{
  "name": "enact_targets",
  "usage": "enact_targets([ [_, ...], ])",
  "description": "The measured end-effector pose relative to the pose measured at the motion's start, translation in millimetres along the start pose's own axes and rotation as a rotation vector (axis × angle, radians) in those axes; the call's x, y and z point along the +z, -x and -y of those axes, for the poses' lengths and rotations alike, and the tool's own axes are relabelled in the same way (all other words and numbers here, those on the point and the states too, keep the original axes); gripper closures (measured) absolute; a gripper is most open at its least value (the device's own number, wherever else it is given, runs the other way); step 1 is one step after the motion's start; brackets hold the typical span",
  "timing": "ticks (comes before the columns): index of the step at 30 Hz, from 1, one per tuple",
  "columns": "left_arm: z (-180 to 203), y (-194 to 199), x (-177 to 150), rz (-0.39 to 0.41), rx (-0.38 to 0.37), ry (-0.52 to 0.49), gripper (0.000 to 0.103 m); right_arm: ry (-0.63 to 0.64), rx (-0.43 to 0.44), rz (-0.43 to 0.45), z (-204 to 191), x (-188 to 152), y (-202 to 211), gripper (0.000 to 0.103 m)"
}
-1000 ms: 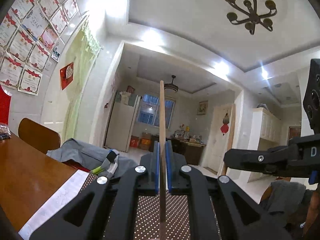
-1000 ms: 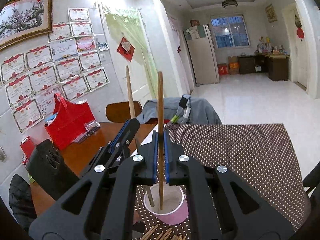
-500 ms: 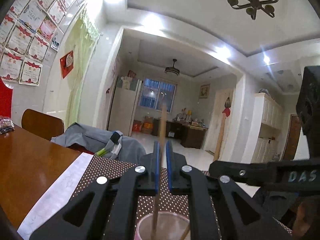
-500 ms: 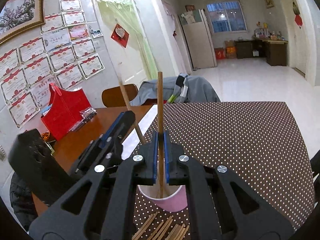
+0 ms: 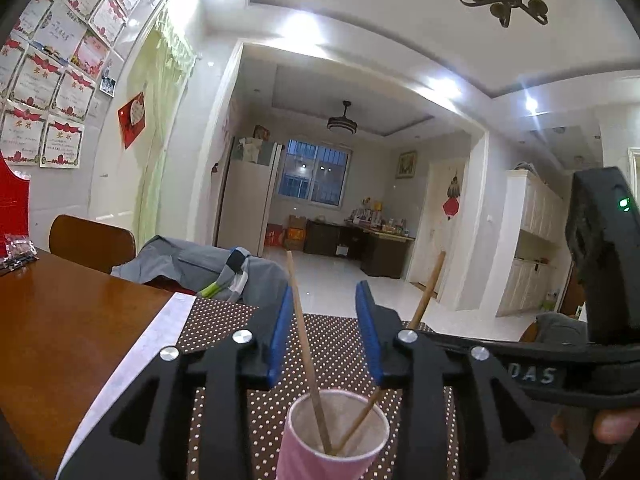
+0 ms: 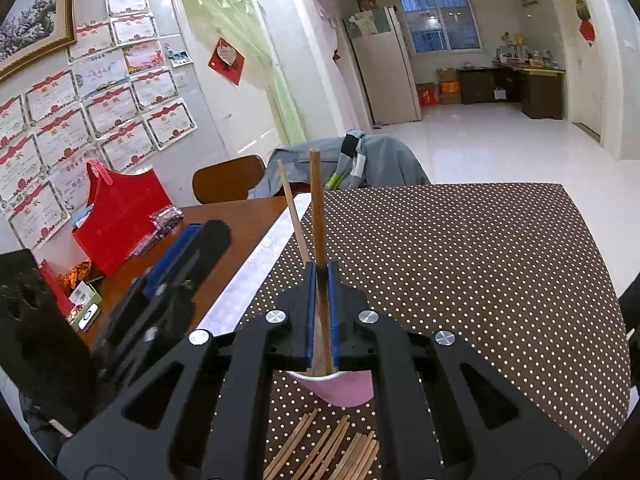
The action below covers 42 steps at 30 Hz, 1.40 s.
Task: Organize utensils
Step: 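Open the right tool to drop its chopstick in the cup while the left tool returns to the pile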
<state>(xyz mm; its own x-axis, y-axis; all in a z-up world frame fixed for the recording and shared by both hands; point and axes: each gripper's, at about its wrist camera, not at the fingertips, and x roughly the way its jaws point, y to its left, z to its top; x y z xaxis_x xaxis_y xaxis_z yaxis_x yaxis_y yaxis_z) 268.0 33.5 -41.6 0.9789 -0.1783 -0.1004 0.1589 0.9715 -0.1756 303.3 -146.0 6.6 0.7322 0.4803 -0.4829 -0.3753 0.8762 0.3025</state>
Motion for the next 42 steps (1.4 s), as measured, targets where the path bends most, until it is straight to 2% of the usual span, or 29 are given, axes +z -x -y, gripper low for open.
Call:
enact_targets([
  [6, 1, 17, 5, -0.037, -0.001, -0.021, 0.065, -0.007, -0.043, -0.003, -1, -5, 7, 0.091],
  [8, 2, 23, 6, -0.053, 0.001, -0.026, 0.064, -0.013, -0.06, 0.0, -1, -8, 13, 0.07],
  [10, 1, 30, 7, -0.064, -0.001, -0.026, 0.064, -0.015, -0.073, 0.01, -2, -11, 19, 0.055],
  [19, 7, 59, 4, -0.156, -0.016, -0.06, 0.057, -0.05, -0.12, 0.017, 7, -31, 53, 0.053],
  [26, 12, 70, -7, -0.288, -0.04, -0.093, 0.053, -0.072, -0.145, 0.025, 15, -46, 78, 0.048],
  [31, 12, 70, -30, -0.422, -0.021, -0.129, 0.053, -0.077, -0.147, -0.016, 16, -66, 81, 0.047],
  [37, 2, 54, -74, -0.678, -0.002, -0.112, 0.053, -0.082, -0.142, -0.125, 21, -101, 66, 0.047],
  [42, -12, 44, -107, -0.847, 0.026, -0.073, 0.053, -0.078, -0.144, -0.225, 23, -126, 53, 0.047],
])
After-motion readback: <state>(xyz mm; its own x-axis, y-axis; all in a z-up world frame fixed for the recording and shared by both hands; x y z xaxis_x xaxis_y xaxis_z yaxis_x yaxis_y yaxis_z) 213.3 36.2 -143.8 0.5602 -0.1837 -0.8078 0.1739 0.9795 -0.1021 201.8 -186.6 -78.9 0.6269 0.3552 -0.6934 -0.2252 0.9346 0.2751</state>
